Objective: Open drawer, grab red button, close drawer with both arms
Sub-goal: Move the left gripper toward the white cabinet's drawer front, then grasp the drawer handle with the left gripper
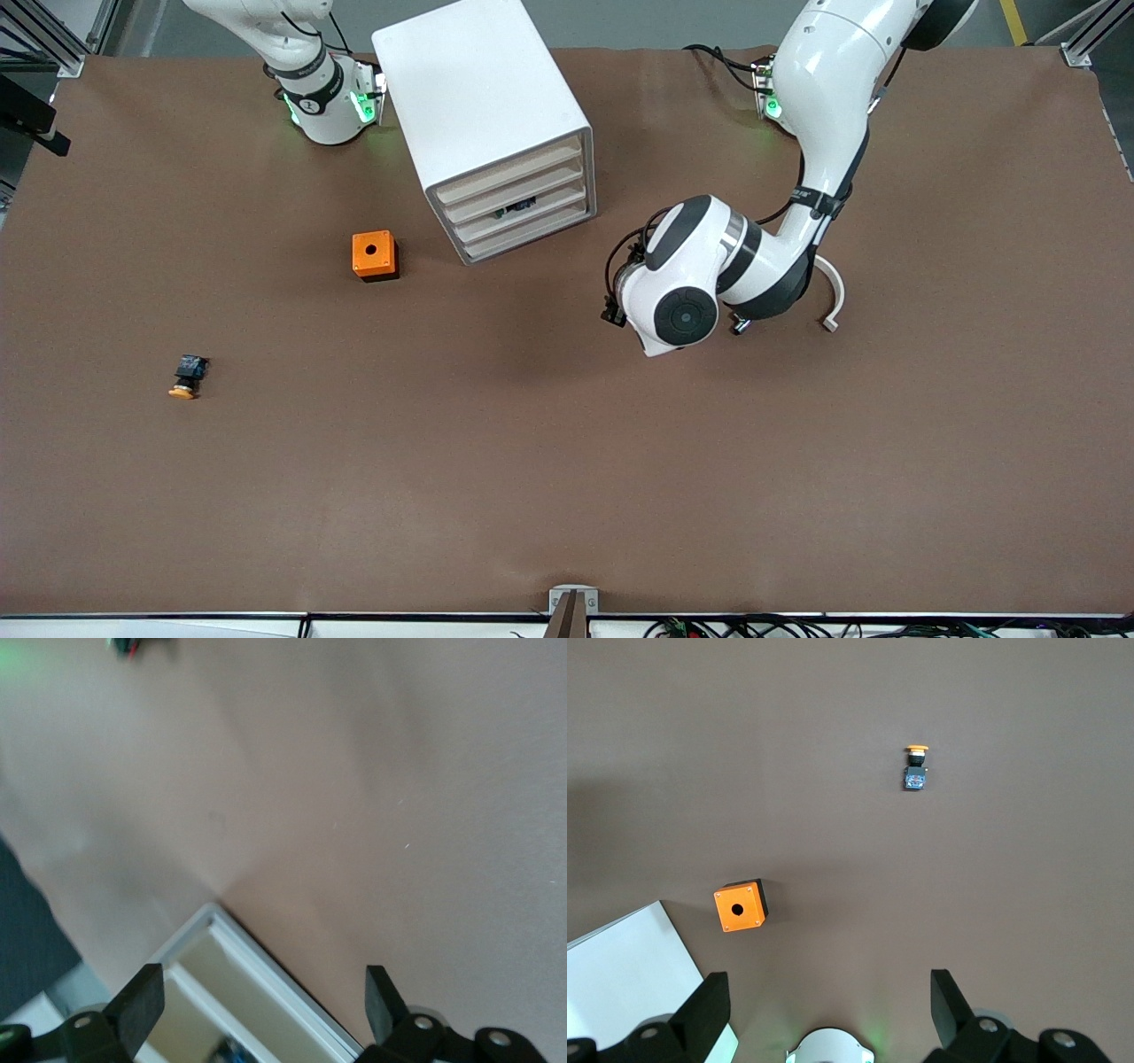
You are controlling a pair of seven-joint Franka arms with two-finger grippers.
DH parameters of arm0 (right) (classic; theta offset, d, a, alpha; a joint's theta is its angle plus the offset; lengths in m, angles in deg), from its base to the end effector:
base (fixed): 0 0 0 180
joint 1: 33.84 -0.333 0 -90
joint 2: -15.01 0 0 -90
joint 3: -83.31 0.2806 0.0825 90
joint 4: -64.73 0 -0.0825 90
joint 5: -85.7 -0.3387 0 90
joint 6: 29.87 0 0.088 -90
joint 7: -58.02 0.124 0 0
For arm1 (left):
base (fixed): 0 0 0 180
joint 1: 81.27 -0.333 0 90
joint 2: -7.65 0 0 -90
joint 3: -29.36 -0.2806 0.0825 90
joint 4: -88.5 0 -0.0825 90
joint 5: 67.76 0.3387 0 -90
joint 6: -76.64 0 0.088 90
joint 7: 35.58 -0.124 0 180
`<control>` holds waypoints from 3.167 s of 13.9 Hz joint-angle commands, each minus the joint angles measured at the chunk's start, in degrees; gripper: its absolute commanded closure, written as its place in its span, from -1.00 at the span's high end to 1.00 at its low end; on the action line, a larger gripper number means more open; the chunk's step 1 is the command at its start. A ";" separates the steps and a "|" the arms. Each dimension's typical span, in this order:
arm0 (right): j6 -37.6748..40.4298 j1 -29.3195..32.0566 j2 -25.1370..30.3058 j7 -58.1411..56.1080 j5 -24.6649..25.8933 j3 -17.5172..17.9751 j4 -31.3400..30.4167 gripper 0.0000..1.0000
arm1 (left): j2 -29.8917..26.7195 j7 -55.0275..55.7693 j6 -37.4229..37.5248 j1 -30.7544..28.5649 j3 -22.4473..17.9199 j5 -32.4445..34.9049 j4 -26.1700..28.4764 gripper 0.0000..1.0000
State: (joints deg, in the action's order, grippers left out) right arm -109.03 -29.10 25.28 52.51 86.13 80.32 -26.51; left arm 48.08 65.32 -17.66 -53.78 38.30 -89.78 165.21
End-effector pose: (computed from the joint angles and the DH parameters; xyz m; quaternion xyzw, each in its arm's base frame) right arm 0.4324 -0.0622 0.6316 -0.9997 0.0195 0.0157 0.0028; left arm 0.4850 -0.3910 0.2796 -0.7732 -0.5573 0.2886 0.0907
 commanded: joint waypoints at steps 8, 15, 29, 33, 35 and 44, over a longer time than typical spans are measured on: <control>-0.91 -0.17 1.50 -1.35 0.28 -0.09 -1.30 1.00 | 6.76 17.73 2.35 0.29 0.02 -21.03 -2.36 1.00; -0.73 0.09 1.68 -1.35 0.28 -0.35 -1.30 1.00 | 10.45 24.68 8.86 2.66 0.02 -28.34 -2.01 1.00; -1.00 0.27 3.17 -1.35 0.28 -0.53 -3.59 1.00 | 13.88 25.39 18.98 6.35 0.11 -31.94 -0.86 0.21; -0.91 0.27 3.17 -1.35 0.28 -0.53 -3.59 1.00 | 14.50 25.57 18.98 7.49 0.02 -33.35 -0.95 0.12; -0.91 0.27 3.17 -1.35 0.28 -0.53 -3.59 1.00 | 14.85 25.57 18.98 7.76 0.02 -33.35 -0.95 -0.04; -0.91 0.27 3.17 -1.35 0.28 -0.53 -3.59 1.00 | 15.20 25.65 19.06 7.94 0.02 -33.44 -0.95 -0.79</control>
State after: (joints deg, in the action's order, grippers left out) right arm -109.42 -29.07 26.89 51.82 86.13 79.77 -28.74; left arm 62.83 89.87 0.54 -45.84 38.52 -121.91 165.04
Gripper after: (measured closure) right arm 0.000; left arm 0.868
